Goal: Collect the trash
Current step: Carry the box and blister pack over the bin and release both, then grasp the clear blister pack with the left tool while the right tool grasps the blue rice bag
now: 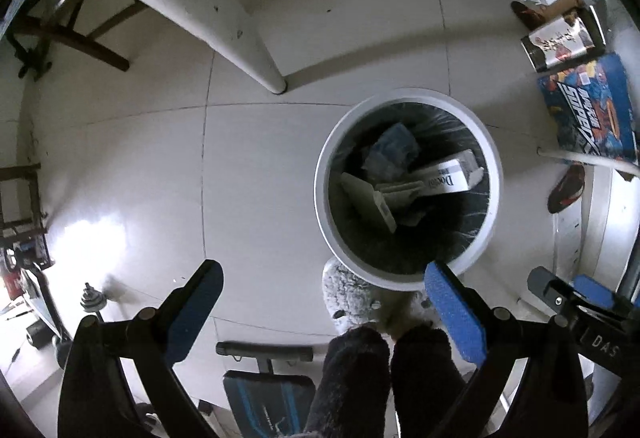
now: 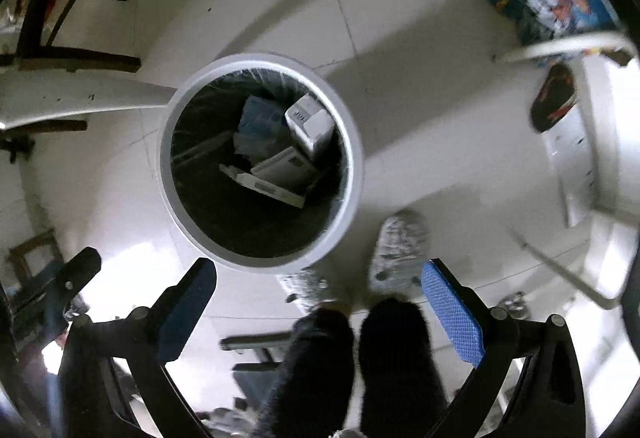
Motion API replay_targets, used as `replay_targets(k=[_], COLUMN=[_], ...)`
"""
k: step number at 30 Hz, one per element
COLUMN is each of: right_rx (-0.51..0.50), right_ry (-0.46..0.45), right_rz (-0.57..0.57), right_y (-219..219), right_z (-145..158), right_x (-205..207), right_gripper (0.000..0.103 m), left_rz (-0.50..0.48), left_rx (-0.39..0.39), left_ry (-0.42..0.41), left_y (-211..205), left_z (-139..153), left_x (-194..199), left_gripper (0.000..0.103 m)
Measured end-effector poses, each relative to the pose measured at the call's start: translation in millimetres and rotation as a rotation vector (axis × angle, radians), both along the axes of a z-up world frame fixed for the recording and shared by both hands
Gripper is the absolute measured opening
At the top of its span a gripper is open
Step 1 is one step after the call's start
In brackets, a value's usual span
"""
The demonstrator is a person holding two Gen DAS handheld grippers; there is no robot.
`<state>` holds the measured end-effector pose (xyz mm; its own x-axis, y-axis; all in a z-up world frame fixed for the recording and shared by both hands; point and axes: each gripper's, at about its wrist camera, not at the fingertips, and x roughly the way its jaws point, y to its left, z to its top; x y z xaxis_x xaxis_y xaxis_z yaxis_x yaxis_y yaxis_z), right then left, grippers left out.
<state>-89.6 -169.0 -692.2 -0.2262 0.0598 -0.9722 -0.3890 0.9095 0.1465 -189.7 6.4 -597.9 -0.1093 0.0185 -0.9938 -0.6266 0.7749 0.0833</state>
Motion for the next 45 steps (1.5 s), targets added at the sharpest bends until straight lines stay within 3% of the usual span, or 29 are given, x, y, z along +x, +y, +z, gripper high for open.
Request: replay_targets(k=[7, 15, 24, 30, 36, 39, 45], right_rx=[-0.020, -0.011, 0.028, 0.112, 0.221, 0.241, 0.230], right_ry=[-0.069, -0.125, -0.153, -0.172, -0.211, -0.244, -0.311], right_rz=[0.059, 0.091, 0.087, 0.034, -0.080, -0.114, -0.178], right_y=[-3.0, -8.6, -16.7, -14.4, -4.1, 0.3, -1.1], right_z=[56.1, 138.8, 267.9, 363.5, 436.0, 459.7, 495.9], right_x=[-6.4, -15.8, -31.1, -27.6, 21.3, 58.6, 176.3], right_gripper=[0.103, 0.103, 0.103, 0.103, 0.103, 0.103, 0.103], left_rz=[-0.021, -0.022, -0.034, -0.059, -0.044, -0.044, -0.065], left_rx=[0.012, 0.002, 0.014, 0.103, 0.175, 0.207, 0.243], left_ry=[-0.025, -0.060, -0.120, -0.174, -0.260, -0.299, -0.354], left_y=[-8.8, -21.0, -29.0, -19.8, 3.9, 15.2, 27.9], left_z=[41.4, 113.8, 229.7, 305.5, 358.1, 378.4, 407.7], left_x=[-3.2, -13.8, -30.0, -19.9, 36.2, 83.7, 204.2], left_gripper=[0.103, 0.103, 0.103, 0.103, 0.103, 0.103, 0.103])
